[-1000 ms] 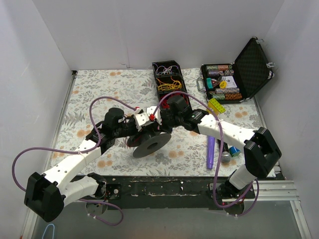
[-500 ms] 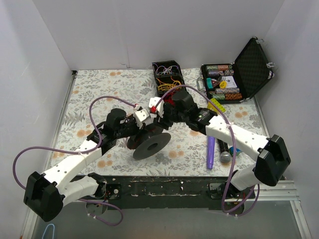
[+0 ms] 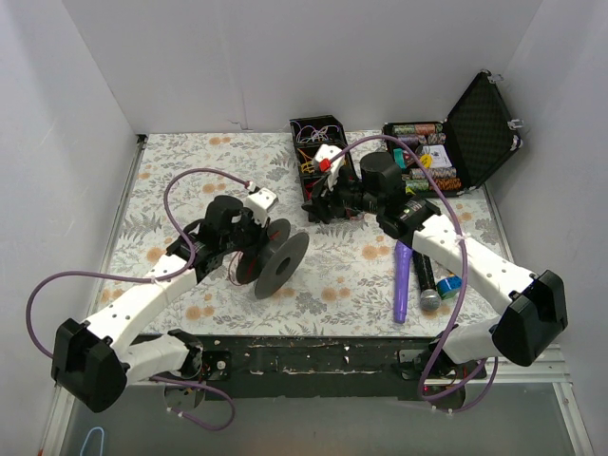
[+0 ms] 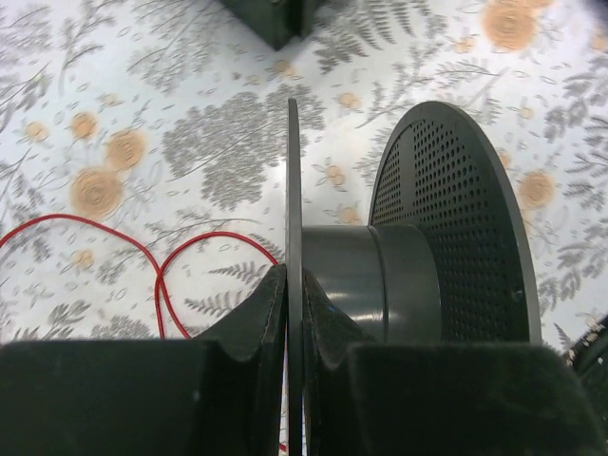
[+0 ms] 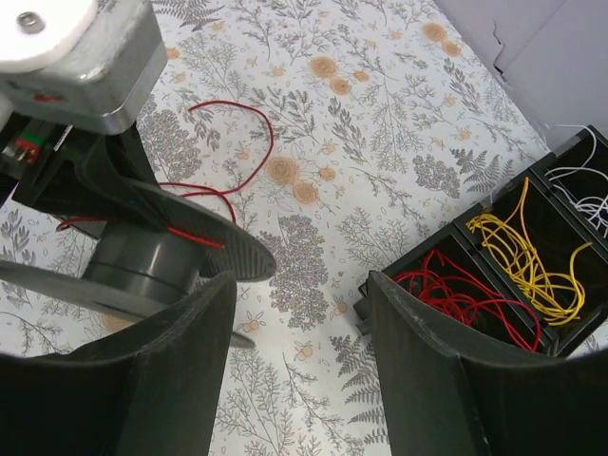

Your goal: Wrap the cables

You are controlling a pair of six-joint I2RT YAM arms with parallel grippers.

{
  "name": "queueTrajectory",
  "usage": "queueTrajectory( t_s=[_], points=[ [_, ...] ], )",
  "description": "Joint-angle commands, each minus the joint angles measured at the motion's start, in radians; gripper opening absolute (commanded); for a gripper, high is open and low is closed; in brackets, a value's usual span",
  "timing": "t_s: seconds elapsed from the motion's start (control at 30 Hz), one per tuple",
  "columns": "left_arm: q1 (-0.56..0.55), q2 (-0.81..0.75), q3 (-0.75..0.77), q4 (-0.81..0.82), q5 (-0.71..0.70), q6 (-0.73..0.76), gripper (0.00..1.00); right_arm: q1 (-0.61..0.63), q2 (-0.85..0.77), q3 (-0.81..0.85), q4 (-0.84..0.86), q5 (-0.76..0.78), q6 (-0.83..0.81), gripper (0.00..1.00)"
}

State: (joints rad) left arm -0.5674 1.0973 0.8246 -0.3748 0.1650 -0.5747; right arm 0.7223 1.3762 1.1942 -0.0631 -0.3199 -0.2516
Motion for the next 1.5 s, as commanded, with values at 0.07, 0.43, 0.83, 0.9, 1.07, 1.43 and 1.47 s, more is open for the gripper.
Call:
queueTrajectory(
  t_s=[0.07,0.43,0.83,0.9,1.07,1.43,1.47],
  points=[
    [0.049,-0.001,0.074,-0.006,-0.125,-0.044,0.00,-0.004,-0.039,-0.010,0.054,0.021,0.086,0.65],
    [0.129,0.044,0.203,-0.009,-0.143,-0.120,0.00,-0.004,-0.023,-0.016,0.022,0.005,0.147,0.65],
    [0.170,0.167,0.600,-0.082,-0.151,-0.114,0.00,0.032,-0.048,-0.079,0.052,0.018,0.170,0.84],
    [0.172,0.191,0.688,-0.099,-0.183,-0.096,0.00,0.048,-0.051,-0.094,0.126,0.005,0.179,0.85],
    [0.170,0.243,0.890,-0.133,-0.206,-0.059,0.00,0.101,-0.046,-0.156,0.353,0.015,0.184,0.84],
    [0.170,0.282,1.128,-0.154,-0.210,-0.024,0.00,0.126,0.188,-0.096,0.497,0.038,0.224,0.85],
    [0.170,0.279,1.136,-0.159,-0.208,-0.027,0.00,0.123,0.213,-0.096,0.514,0.036,0.241,0.86]
  ],
)
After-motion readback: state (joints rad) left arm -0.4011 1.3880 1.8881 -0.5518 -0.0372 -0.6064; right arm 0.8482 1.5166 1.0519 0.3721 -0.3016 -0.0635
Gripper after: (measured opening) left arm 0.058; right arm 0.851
